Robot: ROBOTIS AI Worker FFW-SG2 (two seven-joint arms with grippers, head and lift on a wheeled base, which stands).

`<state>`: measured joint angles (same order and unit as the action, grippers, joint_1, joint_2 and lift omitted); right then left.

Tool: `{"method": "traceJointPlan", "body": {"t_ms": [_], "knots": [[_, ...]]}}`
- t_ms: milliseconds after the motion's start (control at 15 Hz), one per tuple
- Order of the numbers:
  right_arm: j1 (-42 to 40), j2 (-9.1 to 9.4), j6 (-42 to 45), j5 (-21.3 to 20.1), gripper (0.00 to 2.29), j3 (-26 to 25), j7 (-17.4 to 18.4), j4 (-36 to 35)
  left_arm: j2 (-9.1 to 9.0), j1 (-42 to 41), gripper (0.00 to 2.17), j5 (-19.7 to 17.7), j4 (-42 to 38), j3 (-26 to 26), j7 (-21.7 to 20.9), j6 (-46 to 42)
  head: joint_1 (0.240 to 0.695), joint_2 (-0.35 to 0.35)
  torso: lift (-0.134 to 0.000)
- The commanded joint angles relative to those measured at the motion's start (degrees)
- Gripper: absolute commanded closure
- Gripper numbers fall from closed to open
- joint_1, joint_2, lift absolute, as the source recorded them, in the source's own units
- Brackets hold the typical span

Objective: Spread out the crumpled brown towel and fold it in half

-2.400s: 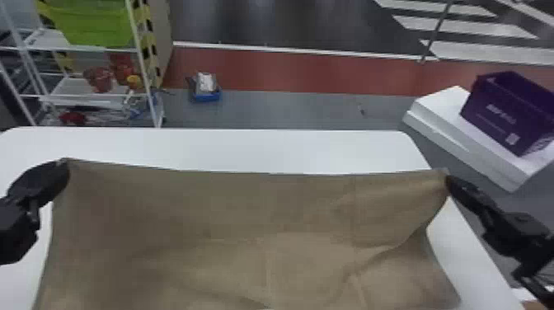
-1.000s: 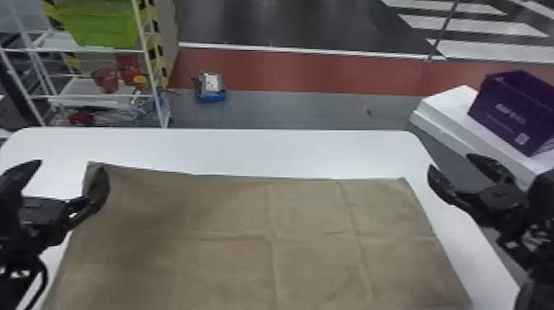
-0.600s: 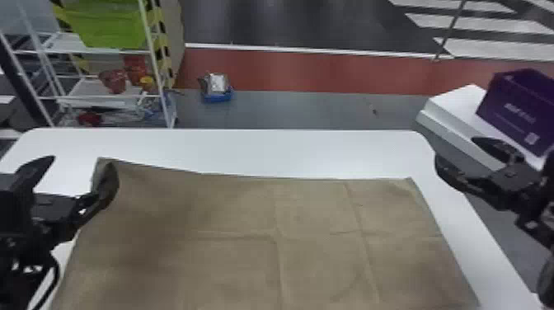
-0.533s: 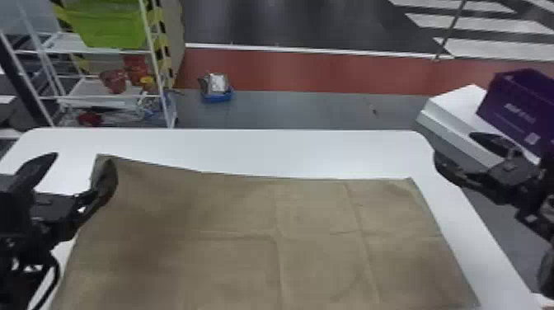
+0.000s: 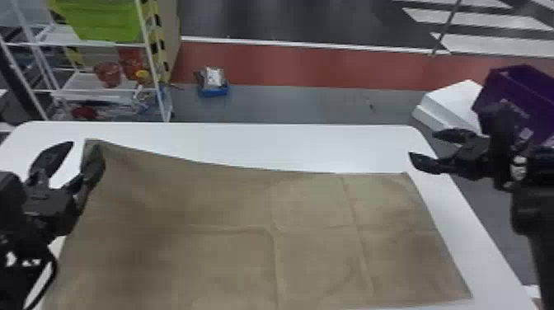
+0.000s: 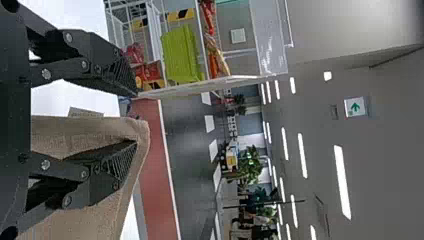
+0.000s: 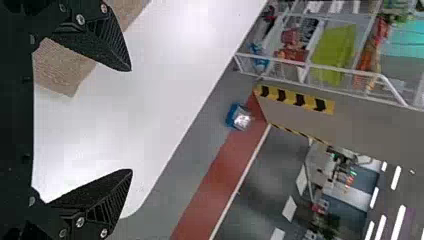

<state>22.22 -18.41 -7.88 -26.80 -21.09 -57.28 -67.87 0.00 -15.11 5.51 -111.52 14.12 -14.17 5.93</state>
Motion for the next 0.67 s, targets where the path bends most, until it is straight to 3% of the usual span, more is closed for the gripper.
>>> {"method": "traceJointPlan", "body": {"t_ms": [0,267,600], "knots": [[0.72,-0.22,-3.68,-5.11,0.23,3.86,-1.69,0.73,-0.15,0.08,0.79,0.11,0.07,0.03,-0.06,0.19,0.695,-0.107,-0.124],[1.95,-0.4,-4.56,-11.96,0.41,8.52,-4.42,2.4,-0.15,0.34,0.79,0.37,0.25,-0.32,0.02,0.01,0.695,-0.087,-0.124],[5.47,-1.28,-5.44,-13.19,0.51,9.93,-4.42,8.9,-0.15,0.17,0.79,0.73,0.16,-1.11,0.02,0.01,0.695,-0.084,-0.124]]}}
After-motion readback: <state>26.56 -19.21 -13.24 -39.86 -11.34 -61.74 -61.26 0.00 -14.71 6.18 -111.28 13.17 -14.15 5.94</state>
